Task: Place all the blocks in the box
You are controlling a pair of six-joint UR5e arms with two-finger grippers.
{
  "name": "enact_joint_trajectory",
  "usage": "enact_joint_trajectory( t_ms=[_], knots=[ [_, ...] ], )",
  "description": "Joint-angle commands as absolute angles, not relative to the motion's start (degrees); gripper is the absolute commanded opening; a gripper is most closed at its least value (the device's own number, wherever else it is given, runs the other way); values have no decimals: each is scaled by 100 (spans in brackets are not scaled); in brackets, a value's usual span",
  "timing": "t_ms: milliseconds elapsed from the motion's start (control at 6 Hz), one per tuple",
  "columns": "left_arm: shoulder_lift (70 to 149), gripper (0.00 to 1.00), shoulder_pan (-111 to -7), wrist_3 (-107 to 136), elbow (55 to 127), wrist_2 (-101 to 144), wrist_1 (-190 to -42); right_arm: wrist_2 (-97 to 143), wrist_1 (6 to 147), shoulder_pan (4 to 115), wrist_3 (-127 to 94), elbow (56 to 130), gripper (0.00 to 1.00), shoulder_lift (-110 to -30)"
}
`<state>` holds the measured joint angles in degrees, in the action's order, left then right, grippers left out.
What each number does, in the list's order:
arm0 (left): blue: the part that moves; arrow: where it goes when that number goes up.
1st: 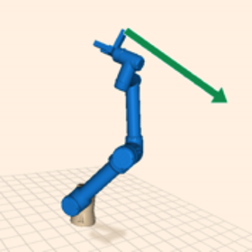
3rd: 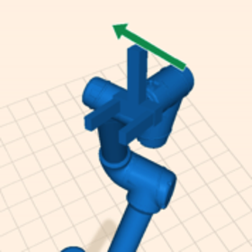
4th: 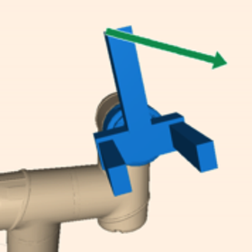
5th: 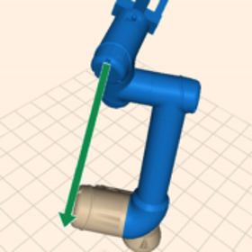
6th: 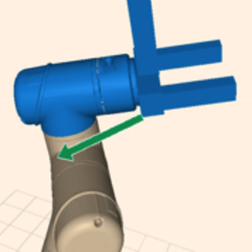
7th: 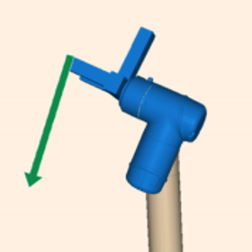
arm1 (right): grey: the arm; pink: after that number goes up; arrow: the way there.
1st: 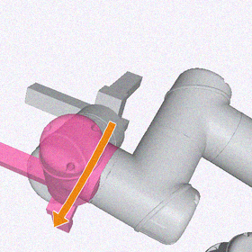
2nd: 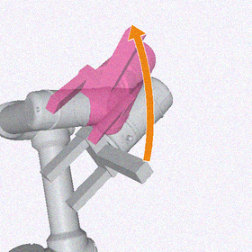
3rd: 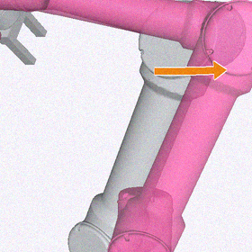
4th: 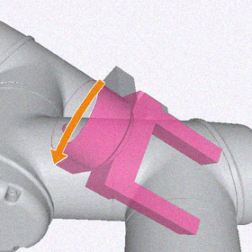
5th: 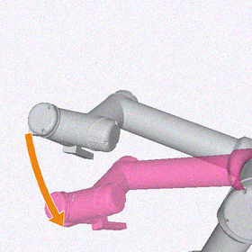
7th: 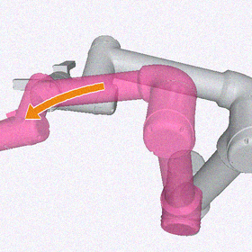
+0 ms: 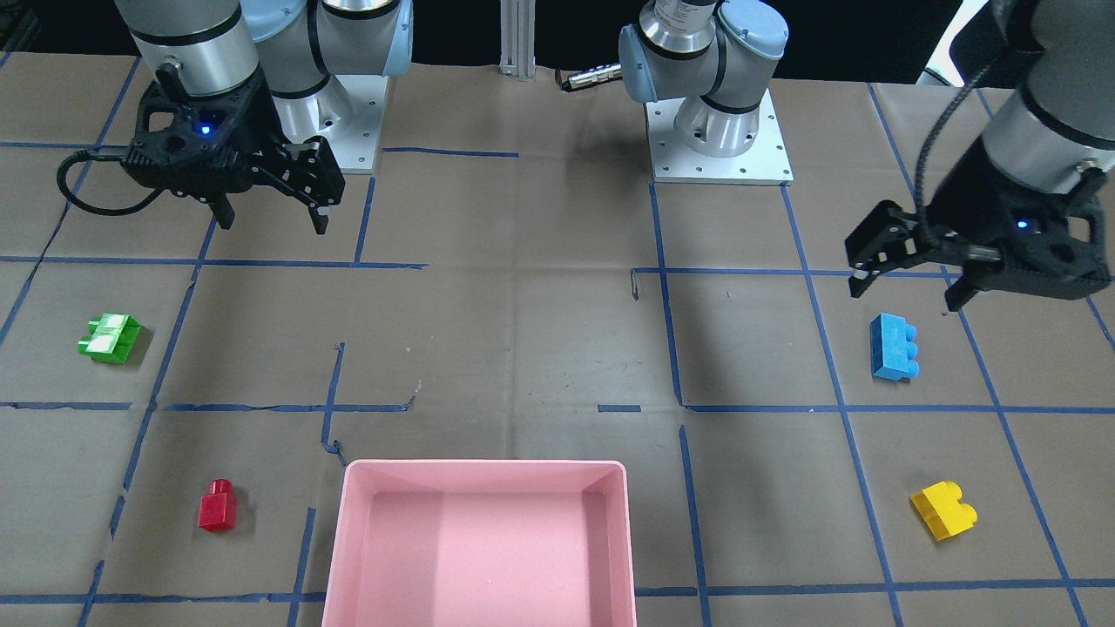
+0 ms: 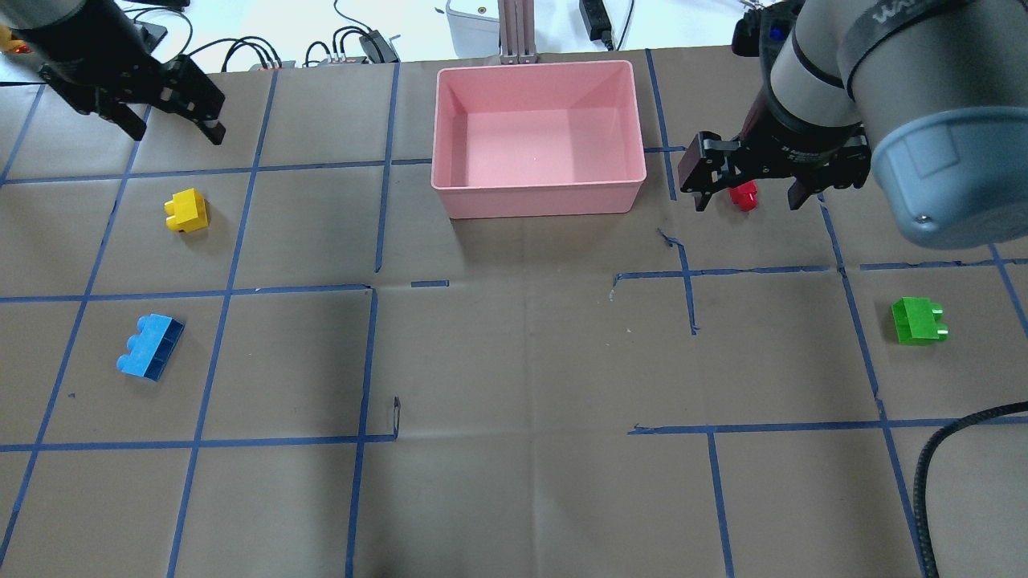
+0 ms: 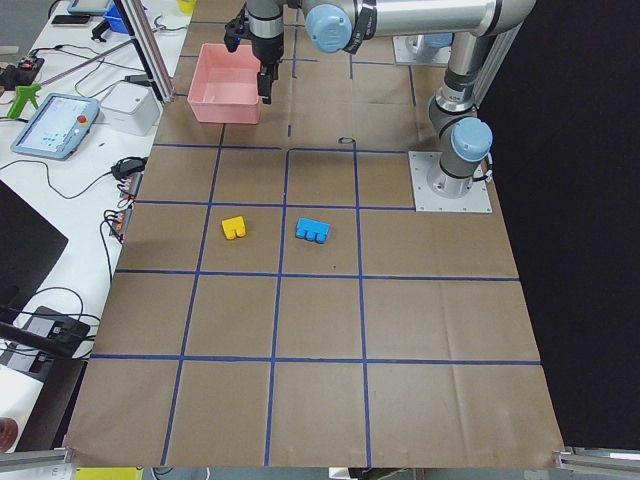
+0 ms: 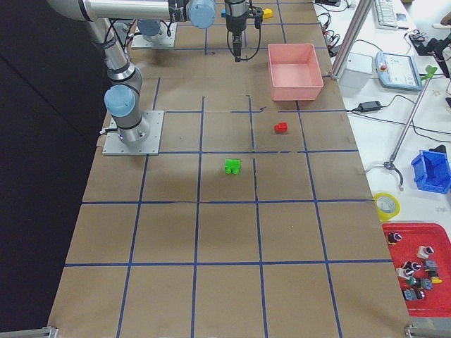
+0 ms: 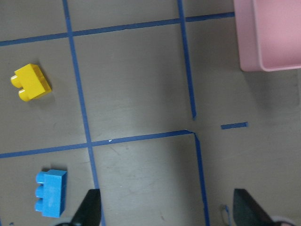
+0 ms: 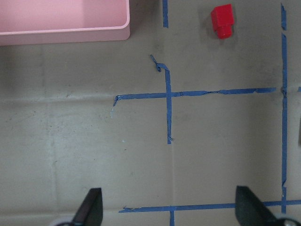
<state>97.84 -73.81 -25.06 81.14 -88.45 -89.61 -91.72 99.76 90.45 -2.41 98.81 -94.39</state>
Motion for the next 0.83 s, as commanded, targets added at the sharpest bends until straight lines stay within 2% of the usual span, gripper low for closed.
enact_joint_trajectory(
  t_ms=[0,333,667],
  knots=[
    [9879,99,-6272,-4218,8444,-8833,-8974,-9325,9958,8345,244,10098,100,-9509],
    [9879,99,-5627,-5121,8858,-8868,-8642,-9342,9958,7999,746,10160,100,-9544],
    [10088,99,-5424,-5142,9217,-8842,-7994,-9186,10229,6888,3096,10169,99,-9519]
  ],
)
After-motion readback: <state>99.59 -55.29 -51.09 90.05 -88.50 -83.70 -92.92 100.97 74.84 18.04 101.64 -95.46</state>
